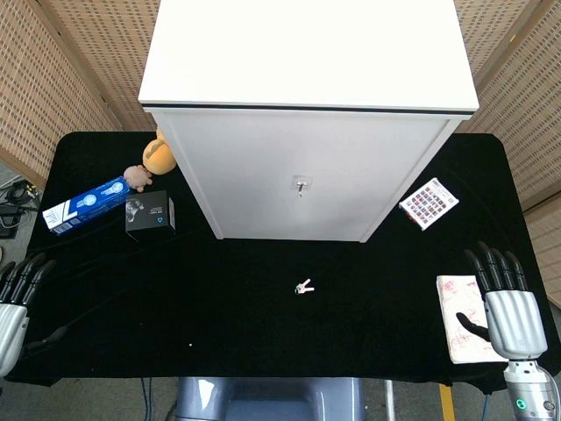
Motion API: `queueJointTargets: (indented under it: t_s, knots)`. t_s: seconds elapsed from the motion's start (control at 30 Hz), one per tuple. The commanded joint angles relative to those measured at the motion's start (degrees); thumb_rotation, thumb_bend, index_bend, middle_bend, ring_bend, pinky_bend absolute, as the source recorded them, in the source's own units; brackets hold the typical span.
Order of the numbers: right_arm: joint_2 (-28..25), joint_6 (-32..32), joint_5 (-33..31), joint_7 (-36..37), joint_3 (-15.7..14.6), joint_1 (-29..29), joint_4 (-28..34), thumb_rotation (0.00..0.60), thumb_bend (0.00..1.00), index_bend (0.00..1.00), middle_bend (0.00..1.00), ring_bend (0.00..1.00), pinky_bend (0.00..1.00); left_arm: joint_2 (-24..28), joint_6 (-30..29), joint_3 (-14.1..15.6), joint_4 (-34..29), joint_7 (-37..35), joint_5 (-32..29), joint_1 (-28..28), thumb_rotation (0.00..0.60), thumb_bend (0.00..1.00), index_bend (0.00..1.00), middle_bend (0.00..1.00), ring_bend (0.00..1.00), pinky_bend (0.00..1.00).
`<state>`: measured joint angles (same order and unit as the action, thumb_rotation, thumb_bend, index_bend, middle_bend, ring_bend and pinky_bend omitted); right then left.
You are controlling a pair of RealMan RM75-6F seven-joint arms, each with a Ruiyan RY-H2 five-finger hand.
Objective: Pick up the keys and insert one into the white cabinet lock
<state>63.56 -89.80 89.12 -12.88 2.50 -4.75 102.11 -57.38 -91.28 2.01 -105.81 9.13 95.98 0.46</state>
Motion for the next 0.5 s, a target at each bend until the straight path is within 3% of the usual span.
queueJointTargets:
  t_s: [0.03, 0.23, 0.27, 0.3, 0.37, 0.43, 0.5]
  knots:
    - [-0.01, 0.12, 0.00, 0.13, 0.03, 0.06, -0.03, 0.600, 0.00, 0.00, 0.00, 0.00, 0.00, 0.03, -0.03, 0.01, 0.01, -0.10, 0.01, 0.03, 0.600, 0.00, 0.00, 0.00, 0.00, 0.00]
    - [0.08, 0.68, 0.17, 0.41, -0.04, 0.01, -0.49, 0.600, 0.00, 0.00, 0.01, 0.00, 0.00, -0.03, -0.27, -0.04, 0.28, -0.38, 0.21, 0.09, 0.600, 0.00, 0.00, 0.00, 0.00, 0.00]
    - [0.16, 1.02, 0.36, 0.33, -0.15, -0.12, -0.77, 0.600, 0.00, 0.00, 0.04, 0.01, 0.00, -0.13, -0.20, -0.08, 0.44, -0.41, 0.16, 0.04, 0.600, 0.00, 0.00, 0.00, 0.00, 0.00]
    - [0.25, 1.31, 0.52, 0.21, -0.22, -0.26, -1.05, 0.600, 0.00, 0.00, 0.15, 0.08, 0.01, -0.19, -0.03, -0.05, 0.50, -0.44, 0.07, 0.00, 0.600, 0.00, 0.00, 0.00, 0.00, 0.00]
    - [0.85, 1.81, 1.45, 0.10, -0.08, -0.92, -2.22, 0.600, 0.00, 0.02, 0.42, 0.33, 0.18, -0.25, 0.27, -0.03, 0.57, -0.49, 0.06, -0.14, 0.600, 0.00, 0.00, 0.00, 0.00, 0.00]
    - [1.72, 2.44, 3.42, 0.01, 0.03, -2.08, -4.39, 0.600, 0.00, 0.08, 0.67, 0.65, 0.65, -0.29, 0.32, -0.16, 0.60, -0.43, 0.05, -0.25, 0.600, 0.00, 0.00, 0.00, 0.00, 0.00]
    - [2.62, 5.07, 5.99, -0.21, -0.49, -4.22, -7.57, 0.600, 0.01, 0.14, 0.78, 0.79, 0.92, -0.44, 0.43, -0.50, 0.60, -0.45, -0.35, -0.43, 0.600, 0.00, 0.00, 0.00, 0.00, 0.00]
